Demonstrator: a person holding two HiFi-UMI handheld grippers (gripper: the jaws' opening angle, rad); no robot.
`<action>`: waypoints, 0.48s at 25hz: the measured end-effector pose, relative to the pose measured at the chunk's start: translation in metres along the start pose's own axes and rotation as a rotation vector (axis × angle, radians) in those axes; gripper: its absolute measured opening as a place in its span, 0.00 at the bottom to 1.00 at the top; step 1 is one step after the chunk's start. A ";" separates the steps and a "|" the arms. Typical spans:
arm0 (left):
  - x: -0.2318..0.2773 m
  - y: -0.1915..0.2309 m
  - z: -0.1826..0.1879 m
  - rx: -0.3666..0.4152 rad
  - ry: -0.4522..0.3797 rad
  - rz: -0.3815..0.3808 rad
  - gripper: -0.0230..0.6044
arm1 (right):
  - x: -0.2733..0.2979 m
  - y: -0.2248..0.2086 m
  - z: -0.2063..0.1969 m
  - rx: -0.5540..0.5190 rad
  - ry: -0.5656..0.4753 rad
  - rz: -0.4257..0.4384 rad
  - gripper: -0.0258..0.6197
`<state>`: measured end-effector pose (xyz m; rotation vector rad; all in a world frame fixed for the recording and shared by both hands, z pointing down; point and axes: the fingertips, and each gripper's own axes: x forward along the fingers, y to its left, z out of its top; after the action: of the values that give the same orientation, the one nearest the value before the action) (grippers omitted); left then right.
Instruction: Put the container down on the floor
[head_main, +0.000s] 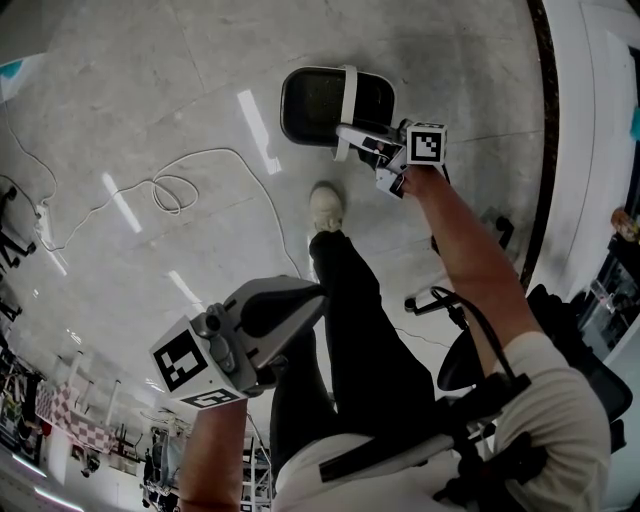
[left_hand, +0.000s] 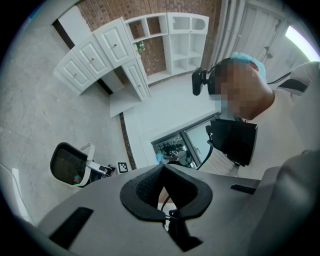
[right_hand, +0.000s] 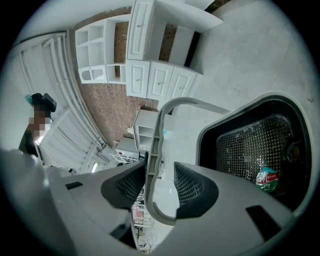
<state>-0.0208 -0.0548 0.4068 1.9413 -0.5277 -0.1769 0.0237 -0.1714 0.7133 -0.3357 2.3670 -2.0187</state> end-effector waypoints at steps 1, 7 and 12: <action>0.000 0.000 0.000 0.000 0.000 0.000 0.05 | 0.000 -0.001 0.000 -0.008 0.005 -0.004 0.28; 0.003 0.001 0.002 0.001 -0.003 0.001 0.05 | 0.000 0.004 -0.002 0.017 0.003 0.020 0.28; 0.004 -0.003 0.003 0.005 -0.001 -0.003 0.05 | -0.009 0.007 -0.003 0.005 0.006 0.011 0.30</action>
<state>-0.0177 -0.0579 0.4034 1.9466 -0.5263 -0.1788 0.0310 -0.1662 0.7053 -0.3162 2.3612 -2.0231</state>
